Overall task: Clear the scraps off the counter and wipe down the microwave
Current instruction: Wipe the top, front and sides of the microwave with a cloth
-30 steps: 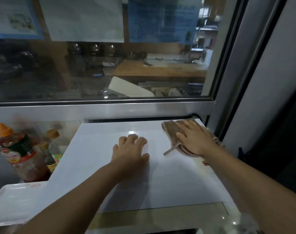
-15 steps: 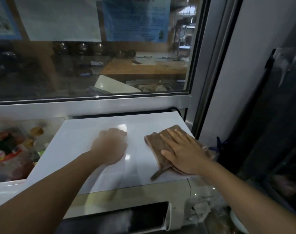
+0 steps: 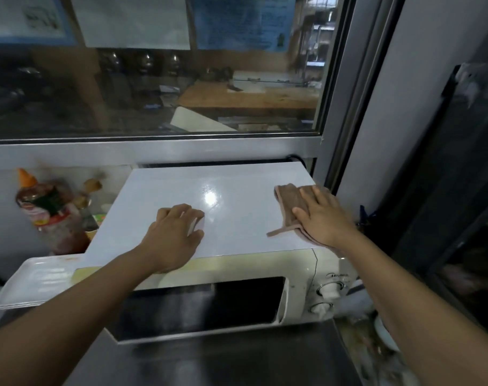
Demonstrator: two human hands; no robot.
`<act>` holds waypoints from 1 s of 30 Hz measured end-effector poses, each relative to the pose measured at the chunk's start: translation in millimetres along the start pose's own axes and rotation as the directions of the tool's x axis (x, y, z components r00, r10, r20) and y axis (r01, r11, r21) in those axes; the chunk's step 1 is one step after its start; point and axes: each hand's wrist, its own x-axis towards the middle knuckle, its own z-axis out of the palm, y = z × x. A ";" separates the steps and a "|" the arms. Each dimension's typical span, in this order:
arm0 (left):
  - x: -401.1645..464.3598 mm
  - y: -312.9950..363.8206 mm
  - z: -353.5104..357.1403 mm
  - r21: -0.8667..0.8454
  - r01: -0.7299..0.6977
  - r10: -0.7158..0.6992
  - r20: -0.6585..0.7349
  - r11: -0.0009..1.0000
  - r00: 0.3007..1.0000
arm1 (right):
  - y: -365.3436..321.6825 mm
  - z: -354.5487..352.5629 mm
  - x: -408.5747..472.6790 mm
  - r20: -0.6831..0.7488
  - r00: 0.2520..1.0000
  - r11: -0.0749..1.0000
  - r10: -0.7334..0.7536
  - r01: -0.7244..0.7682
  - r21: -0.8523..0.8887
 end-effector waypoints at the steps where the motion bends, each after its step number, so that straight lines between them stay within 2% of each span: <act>1: -3.8 -3.2 -0.8 0.001 -0.004 0.004 -0.001 1.000 1.000 | -2.9 1.4 -9.9 -0.005 1.000 0.999 -0.011 0.011 -0.035; 6: -25.2 -32.7 -12.7 0.009 0.037 -0.037 0.025 0.999 0.999 | -49.8 15.1 -59.6 -0.033 0.997 0.994 -0.065 0.062 -0.089; 11: -45.5 -52.8 -15.4 -0.001 0.050 -0.050 -0.017 0.999 0.999 | -127.2 41.9 -94.4 -0.161 0.947 0.956 -0.276 0.254 -0.147; 14: -52.3 -51.6 -16.0 -0.013 0.042 -0.042 -0.047 0.999 0.998 | -119.2 38.3 -100.0 -0.168 0.922 0.932 -0.349 0.323 -0.164; 16: -57.3 -55.8 -19.1 -0.012 0.010 -0.010 -0.053 1.000 0.999 | -87.6 28.6 -98.2 -0.182 0.937 0.952 -0.297 0.278 -0.126; 19: -70.9 -69.2 -24.7 -0.006 -0.048 0.047 -0.106 0.999 0.993 | -43.0 14.0 -90.0 -0.136 0.986 0.988 -0.101 0.084 -0.127; 21: -81.9 -77.7 -28.5 -0.022 -0.033 0.029 -0.153 0.999 0.988 | -42.8 13.4 -85.2 -0.104 0.995 0.992 -0.012 -0.001 -0.123; 23: -90.7 -84.7 -31.2 -0.066 -0.007 -0.005 -0.183 0.998 0.983 | -67.0 21.0 -83.2 -0.123 0.992 0.992 0.004 -0.020 -0.124; 27: -98.1 -91.9 -34.0 -0.137 -0.003 -0.024 -0.195 0.991 0.981 | -149.5 40.6 -89.3 -0.116 0.980 0.985 -0.161 0.151 -0.087; 30: -97.4 -92.5 -39.0 -0.178 0.006 -0.042 -0.197 0.984 0.979 | -218.3 54.1 -101.0 -0.094 0.933 0.936 -0.347 0.338 -0.098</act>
